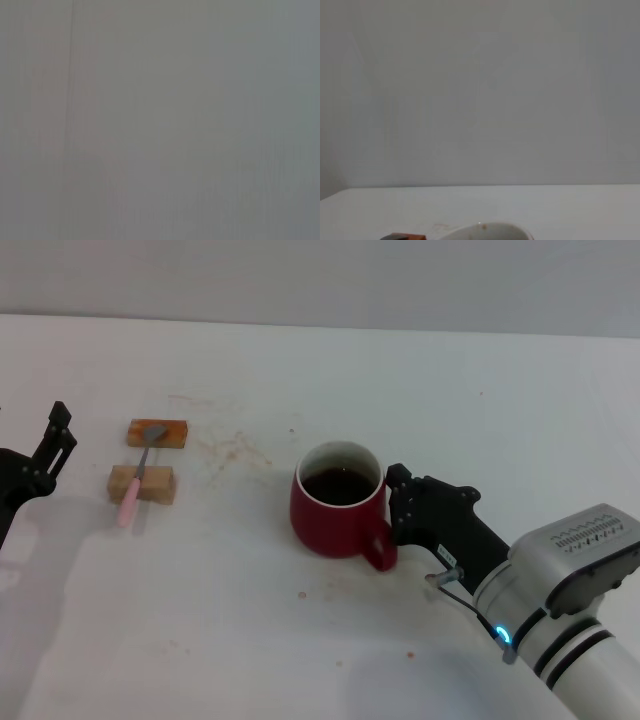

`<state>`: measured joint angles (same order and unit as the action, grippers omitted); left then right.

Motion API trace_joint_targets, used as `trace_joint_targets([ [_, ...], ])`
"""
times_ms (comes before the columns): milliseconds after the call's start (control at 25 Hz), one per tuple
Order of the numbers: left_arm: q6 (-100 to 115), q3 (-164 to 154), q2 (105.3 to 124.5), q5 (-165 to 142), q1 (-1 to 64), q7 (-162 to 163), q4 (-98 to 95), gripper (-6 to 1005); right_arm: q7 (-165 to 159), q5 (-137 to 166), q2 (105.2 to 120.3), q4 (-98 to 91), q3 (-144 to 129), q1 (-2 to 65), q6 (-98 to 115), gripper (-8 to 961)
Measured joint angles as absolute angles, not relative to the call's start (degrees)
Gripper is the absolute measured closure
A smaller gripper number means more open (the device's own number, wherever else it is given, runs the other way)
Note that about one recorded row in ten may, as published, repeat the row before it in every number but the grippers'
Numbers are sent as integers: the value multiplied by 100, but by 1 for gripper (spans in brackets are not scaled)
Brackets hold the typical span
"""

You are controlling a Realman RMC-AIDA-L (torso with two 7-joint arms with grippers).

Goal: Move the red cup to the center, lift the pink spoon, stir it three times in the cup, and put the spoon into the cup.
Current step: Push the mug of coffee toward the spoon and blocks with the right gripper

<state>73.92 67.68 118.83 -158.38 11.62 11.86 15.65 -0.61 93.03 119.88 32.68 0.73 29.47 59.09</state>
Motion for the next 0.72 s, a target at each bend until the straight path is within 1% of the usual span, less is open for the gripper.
trace_joint_targets([
  [480, 7392, 6767, 11882, -15838, 1169, 1192, 1564, 316, -398, 9746, 11989, 3287, 249, 3016, 5747, 953],
  [720, 7386, 6767, 11874, -15838, 1162, 1195, 1558, 319, -404, 9784, 11988, 3082, 378, 2891, 5760, 953],
])
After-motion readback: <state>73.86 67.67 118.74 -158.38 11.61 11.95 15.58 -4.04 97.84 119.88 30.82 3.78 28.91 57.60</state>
